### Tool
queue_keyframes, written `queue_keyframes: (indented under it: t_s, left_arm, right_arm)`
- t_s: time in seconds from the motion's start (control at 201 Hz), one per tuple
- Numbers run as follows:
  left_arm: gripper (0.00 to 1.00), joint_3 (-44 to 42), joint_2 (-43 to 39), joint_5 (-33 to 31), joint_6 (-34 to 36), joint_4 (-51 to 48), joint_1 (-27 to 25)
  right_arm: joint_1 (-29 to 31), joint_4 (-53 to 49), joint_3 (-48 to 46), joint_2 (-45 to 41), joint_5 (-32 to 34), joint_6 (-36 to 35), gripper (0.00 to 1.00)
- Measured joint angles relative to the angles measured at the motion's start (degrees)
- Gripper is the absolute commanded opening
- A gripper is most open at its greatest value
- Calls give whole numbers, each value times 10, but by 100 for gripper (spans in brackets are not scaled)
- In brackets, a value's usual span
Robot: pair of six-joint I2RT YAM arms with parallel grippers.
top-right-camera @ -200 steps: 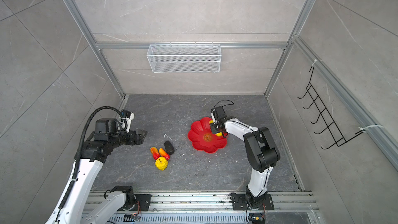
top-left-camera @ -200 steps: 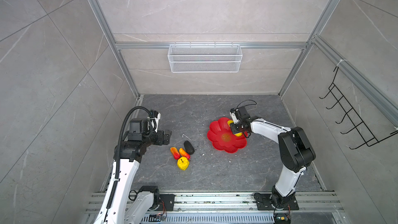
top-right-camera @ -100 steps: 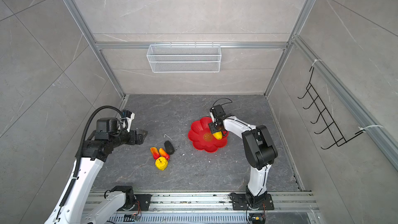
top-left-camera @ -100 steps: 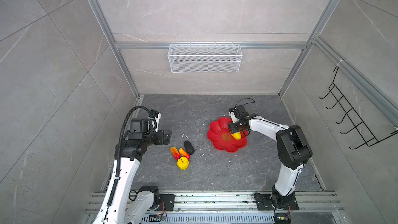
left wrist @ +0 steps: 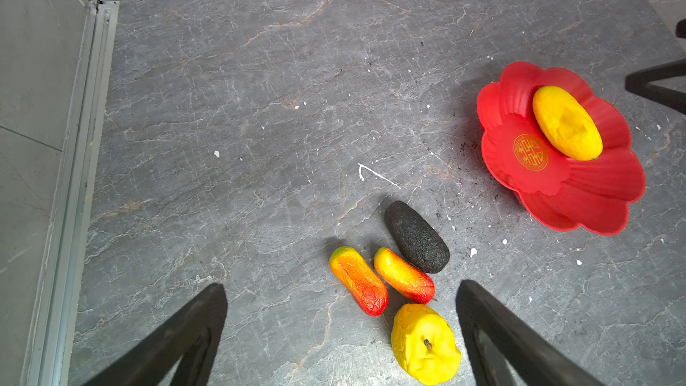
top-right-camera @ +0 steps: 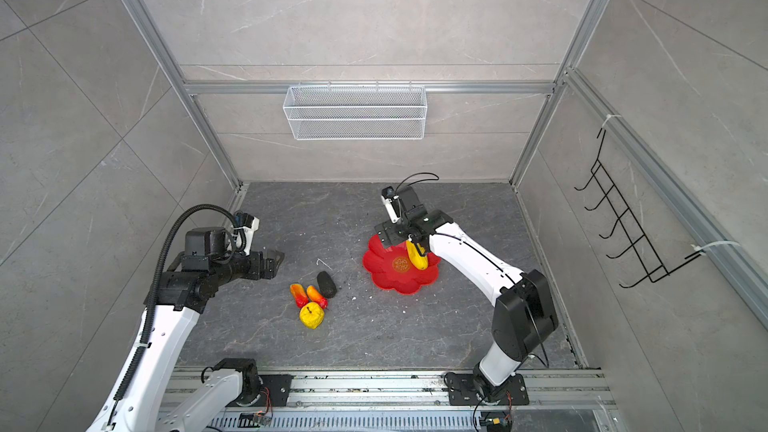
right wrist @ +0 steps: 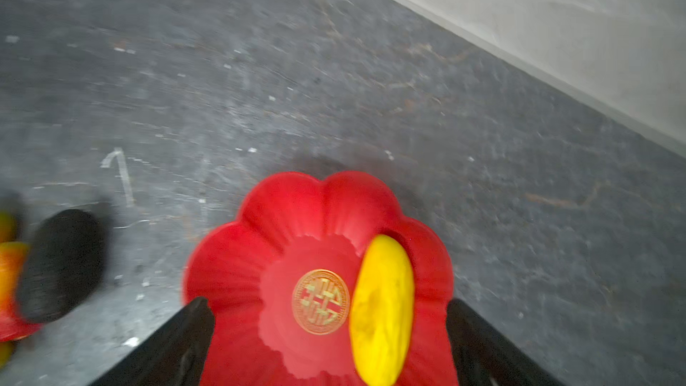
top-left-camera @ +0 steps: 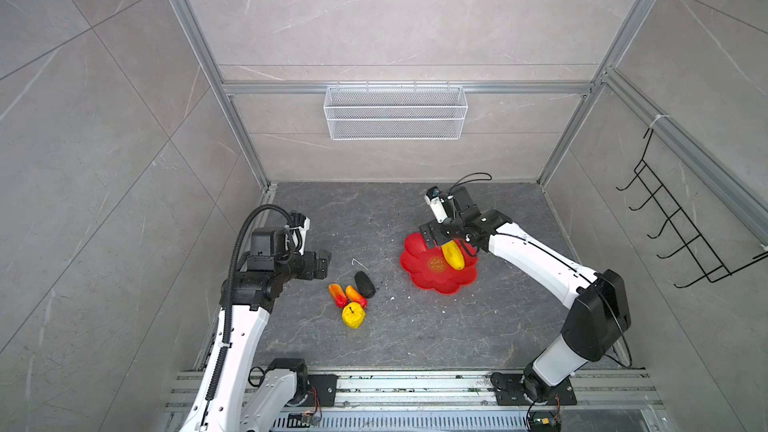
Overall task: Place and organize the fake fruits in the fruit bowl
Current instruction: 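Move the right gripper to the yellow pear and grasp it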
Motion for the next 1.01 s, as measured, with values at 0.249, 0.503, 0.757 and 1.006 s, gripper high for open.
queue_keyframes:
  t_s: [0.249, 0.503, 0.757, 1.006]
  left_arm:
    - [100, 0, -7, -2, 0, -1, 0]
    - [100, 0, -15, -2, 0, -1, 0]
    - [100, 0, -14, -2, 0, -1, 0]
    - [100, 0, -12, -2, 0, -1, 0]
  right_arm:
    - [159, 1, 13, 10, -40, 20, 100]
    - [256, 31, 13, 61, -62, 55, 100]
    - [316, 65, 13, 137, -73, 76, 100]
    - [330, 76, 18, 198, -66, 87, 100]
